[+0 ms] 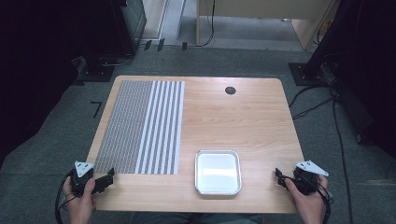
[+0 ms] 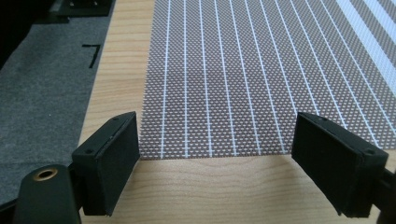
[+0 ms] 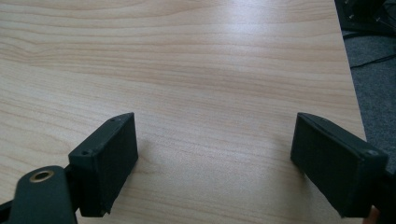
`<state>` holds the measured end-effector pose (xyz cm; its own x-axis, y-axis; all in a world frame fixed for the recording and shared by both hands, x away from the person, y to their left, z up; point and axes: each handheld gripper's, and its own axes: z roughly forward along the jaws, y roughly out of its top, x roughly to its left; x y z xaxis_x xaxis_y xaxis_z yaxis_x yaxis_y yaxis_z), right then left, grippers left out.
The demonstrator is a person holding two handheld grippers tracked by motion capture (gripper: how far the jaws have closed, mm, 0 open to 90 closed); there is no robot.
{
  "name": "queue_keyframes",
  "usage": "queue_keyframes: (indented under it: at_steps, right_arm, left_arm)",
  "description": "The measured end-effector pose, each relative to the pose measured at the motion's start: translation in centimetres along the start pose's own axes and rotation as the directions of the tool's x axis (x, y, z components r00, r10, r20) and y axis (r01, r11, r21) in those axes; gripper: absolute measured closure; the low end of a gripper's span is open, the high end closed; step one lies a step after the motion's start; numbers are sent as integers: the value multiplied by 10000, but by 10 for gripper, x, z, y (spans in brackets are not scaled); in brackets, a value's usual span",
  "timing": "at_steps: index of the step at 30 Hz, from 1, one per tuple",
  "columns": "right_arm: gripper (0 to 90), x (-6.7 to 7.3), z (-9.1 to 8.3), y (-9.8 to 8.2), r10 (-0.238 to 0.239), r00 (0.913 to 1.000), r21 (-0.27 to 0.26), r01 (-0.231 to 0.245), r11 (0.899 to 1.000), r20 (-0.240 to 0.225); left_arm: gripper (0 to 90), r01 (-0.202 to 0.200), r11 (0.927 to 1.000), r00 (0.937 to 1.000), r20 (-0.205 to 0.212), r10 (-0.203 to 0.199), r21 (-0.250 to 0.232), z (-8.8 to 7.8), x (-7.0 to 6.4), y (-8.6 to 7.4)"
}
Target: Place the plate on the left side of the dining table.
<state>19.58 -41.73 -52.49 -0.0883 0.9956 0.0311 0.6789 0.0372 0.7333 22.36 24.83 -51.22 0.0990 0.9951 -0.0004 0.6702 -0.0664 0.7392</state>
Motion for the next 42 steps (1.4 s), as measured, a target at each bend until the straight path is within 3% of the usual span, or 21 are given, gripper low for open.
queue_keyframes:
  at_steps: [7,12,20,25,35,42]
  right_arm:
    - [153,1,-2,-1,147,9998,-148,-149,9998,-124]
    - [151,5,-9,3,184,9998,-503,-189,9986,-99]
    - [149,14,-15,9,282,9983,-898,-327,9954,-502]
    - [150,20,-16,12,335,9976,-932,-391,9949,-614]
    - [151,35,-19,18,128,9963,-1110,-223,9936,-851]
    - [151,43,-20,21,158,9936,-1119,-284,9933,-1121]
  left_arm:
    - [145,3,9998,10000,49,-2,-220,-3,-5,2]
    - [145,-78,9993,9999,151,83,-358,-7,-16,6]
    - [145,-387,9983,9991,183,395,-431,-2,-35,9]
    - [145,-138,9985,9989,444,162,-527,-4,-42,12]
    - [145,-437,9949,9956,789,510,-910,-11,-73,25]
    - [144,-695,9901,9888,1232,845,-1218,-18,-100,34]
